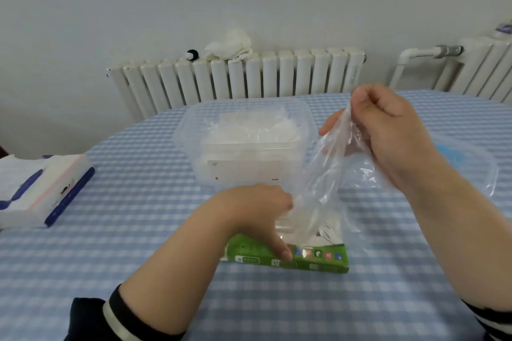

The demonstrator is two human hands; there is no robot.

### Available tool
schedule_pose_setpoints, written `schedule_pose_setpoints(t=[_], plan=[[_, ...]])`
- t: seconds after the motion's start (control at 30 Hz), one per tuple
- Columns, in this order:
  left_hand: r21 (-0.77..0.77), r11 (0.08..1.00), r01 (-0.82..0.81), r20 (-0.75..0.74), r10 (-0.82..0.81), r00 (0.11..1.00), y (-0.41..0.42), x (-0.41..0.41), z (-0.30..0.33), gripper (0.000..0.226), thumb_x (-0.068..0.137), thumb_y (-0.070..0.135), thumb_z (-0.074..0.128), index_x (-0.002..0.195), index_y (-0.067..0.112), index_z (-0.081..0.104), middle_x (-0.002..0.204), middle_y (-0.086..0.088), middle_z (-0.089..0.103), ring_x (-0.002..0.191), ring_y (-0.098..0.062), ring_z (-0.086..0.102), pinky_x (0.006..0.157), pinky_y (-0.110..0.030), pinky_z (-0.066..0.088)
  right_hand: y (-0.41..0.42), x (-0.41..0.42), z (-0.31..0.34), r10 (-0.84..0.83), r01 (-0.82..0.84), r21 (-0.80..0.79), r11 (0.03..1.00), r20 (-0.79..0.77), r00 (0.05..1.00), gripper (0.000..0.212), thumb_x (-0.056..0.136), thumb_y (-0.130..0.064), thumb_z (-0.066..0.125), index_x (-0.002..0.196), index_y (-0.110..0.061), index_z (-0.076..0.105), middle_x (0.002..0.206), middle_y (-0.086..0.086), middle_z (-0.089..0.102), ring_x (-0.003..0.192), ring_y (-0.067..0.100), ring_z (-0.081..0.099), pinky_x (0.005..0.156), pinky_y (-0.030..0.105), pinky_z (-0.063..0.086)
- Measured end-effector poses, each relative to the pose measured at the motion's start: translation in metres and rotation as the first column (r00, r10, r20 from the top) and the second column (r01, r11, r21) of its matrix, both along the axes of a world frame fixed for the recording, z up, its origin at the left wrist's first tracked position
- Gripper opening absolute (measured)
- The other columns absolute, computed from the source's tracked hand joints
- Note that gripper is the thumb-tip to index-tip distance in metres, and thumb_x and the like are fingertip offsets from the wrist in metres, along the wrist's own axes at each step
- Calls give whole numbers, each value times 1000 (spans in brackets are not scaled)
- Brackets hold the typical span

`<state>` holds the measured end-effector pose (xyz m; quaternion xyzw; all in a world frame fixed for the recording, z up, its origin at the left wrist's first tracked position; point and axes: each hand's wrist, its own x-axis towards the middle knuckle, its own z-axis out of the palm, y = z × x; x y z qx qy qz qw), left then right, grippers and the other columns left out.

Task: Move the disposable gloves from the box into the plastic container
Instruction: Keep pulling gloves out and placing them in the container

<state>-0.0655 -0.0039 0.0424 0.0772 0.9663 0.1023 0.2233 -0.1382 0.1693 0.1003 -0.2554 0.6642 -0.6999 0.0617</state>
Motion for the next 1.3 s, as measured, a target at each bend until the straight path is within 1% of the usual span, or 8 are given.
schedule_pose_setpoints(t=[0.1,0.23,0.4,0.6,0.8,0.93,1.1,1.3], plan=[[375,926,48,0,-52,999,-16,0,13,90,60,68,75,137,30,46,134,17,52,125,-6,50,108,-35,40,0,-2,0,-84,84,40,996,22,996,23,106,-23,36,88,-15,48,75,7,74,61,30,67,51,35,53],[797,603,-35,35,12,999,-19,7,28,96,65,83,59,136,19,49,136,-5,58,126,-22,55,108,-41,42,-3,-4,-4,-180,180,88,980,-9,984,20,105,-27,38,94,-13,47,74,3,74,59,33,64,48,34,52],[916,335,-221,109,321,941,5,2,20,42,86,36,68,120,12,60,110,-15,71,97,-24,69,97,-42,52,-6,-5,-15,-283,322,112,940,-271,920,19,104,-27,39,85,-30,39,64,4,68,42,21,58,43,25,44],[988,54,-144,111,403,908,-7,-1,28,48,69,2,72,113,17,61,87,-7,65,74,-15,65,71,-27,56,-2,-5,-13,-187,253,110,961,-411,892,17,92,-44,53,91,-31,41,69,-7,62,48,6,52,44,14,38],[1000,-2,16,-13,476,879,-19,2,37,33,74,-2,67,88,28,67,89,3,61,72,-7,58,61,-22,50,-3,-8,-13,-75,196,357,913,-326,942,60,67,-67,55,116,-35,43,79,-5,64,60,-1,55,59,13,40],[997,67,25,-56,517,854,-21,5,42,43,80,-10,68,106,24,62,98,9,69,76,-9,61,65,-23,51,-4,-8,-12,34,15,226,974,-214,976,43,75,-32,71,115,-25,55,52,-8,59,40,3,45,44,14,36],[948,208,-242,99,530,842,-23,12,50,54,74,36,67,125,26,51,104,-2,74,74,-13,68,64,-24,56,-3,-3,-11,46,-46,7,999,-306,951,47,78,-24,70,121,-37,56,86,0,66,77,15,70,41,20,39],[962,260,-85,-133,715,686,-24,9,52,33,94,14,63,122,26,51,84,1,75,67,-10,64,68,-22,56,-10,-5,-15,-60,102,75,992,-429,901,62,84,-16,73,130,-48,45,112,-6,61,64,32,51,58,30,51]])
